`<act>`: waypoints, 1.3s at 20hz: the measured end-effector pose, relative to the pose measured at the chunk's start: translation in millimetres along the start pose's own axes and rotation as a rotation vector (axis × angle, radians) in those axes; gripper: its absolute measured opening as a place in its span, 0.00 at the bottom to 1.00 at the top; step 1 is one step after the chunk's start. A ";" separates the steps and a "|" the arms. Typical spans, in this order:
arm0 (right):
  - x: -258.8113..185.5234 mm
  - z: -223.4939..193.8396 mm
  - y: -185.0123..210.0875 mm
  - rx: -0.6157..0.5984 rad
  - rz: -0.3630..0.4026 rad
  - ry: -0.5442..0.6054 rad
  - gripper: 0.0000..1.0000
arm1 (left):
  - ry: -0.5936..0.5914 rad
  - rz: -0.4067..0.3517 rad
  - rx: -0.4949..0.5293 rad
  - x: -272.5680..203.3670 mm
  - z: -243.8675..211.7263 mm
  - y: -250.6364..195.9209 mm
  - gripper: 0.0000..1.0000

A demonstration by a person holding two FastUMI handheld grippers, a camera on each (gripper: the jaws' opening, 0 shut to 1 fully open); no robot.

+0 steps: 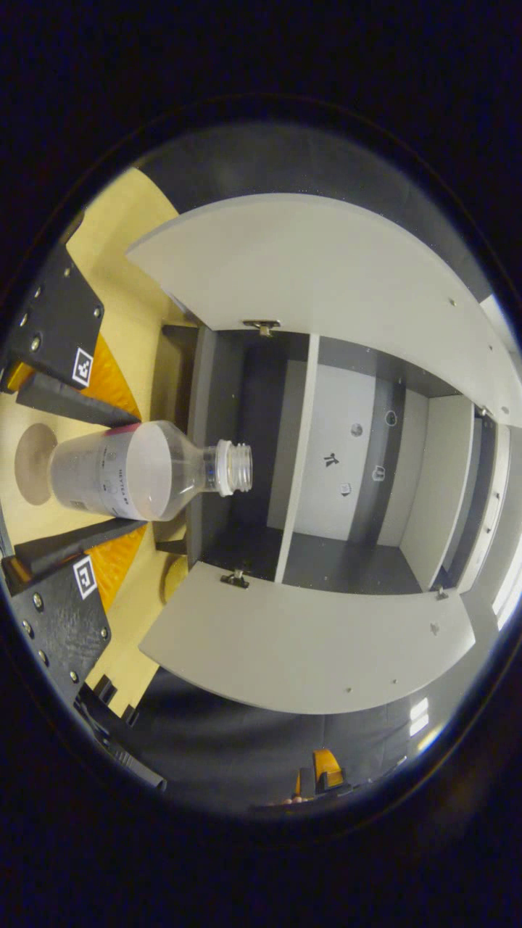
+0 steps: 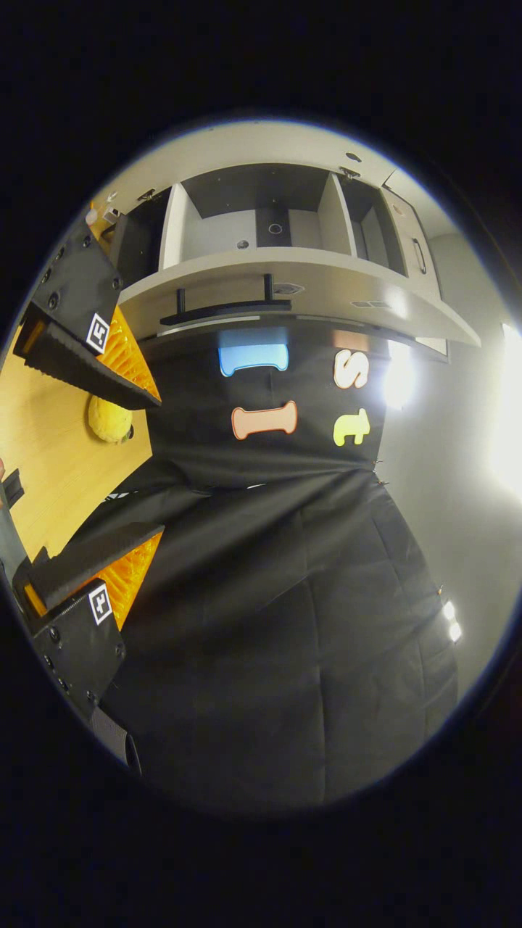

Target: Grasp the bottle in the cabinet with the left hand and place it on the coaster, then close the right door with the right hand and the left door with the left hand.

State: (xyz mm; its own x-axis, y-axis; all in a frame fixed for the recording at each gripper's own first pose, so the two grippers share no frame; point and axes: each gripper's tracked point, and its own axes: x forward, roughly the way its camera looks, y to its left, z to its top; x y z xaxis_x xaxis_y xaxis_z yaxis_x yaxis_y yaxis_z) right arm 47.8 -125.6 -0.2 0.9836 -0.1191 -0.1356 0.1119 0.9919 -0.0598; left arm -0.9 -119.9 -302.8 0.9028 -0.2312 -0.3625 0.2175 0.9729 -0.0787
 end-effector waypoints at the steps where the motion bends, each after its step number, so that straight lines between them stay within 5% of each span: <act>1: 0.9 -2.4 2.5 -0.001 0.012 0.013 0.99 | 0.011 0.012 0.005 0.2 -11.3 -0.6 0.69; 6: 3.1 -7.5 -3.6 -0.041 0.012 0.038 0.94 | 0.044 0.041 0.041 3.6 -52.0 -0.6 0.69; 20: 5.9 -43.0 -10.6 0.034 -0.006 0.154 0.99 | 0.078 0.024 0.183 -5.1 -77.9 -10.9 0.70; 21: 6.2 -44.1 -10.6 0.042 -0.006 0.155 0.99 | 0.087 0.026 0.184 -5.6 -78.0 -10.6 0.64; 24: 6.8 -48.3 -10.1 0.070 -0.006 0.157 0.99 | 0.091 0.042 0.193 -11.7 -71.2 -8.3 0.74; 26: 7.3 -51.1 -10.2 0.090 -0.005 0.159 0.94 | 0.087 0.026 0.202 -18.2 -63.6 -14.3 0.98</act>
State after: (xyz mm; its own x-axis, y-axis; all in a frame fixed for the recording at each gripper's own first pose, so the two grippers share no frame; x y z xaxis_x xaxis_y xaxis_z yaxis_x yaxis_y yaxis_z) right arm 46.5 -138.8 -51.1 0.9488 -0.1226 -0.2910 0.1362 0.9903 0.0269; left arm -44.0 -129.1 -354.1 0.8756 -0.1956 -0.4417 0.2722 0.9552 0.1165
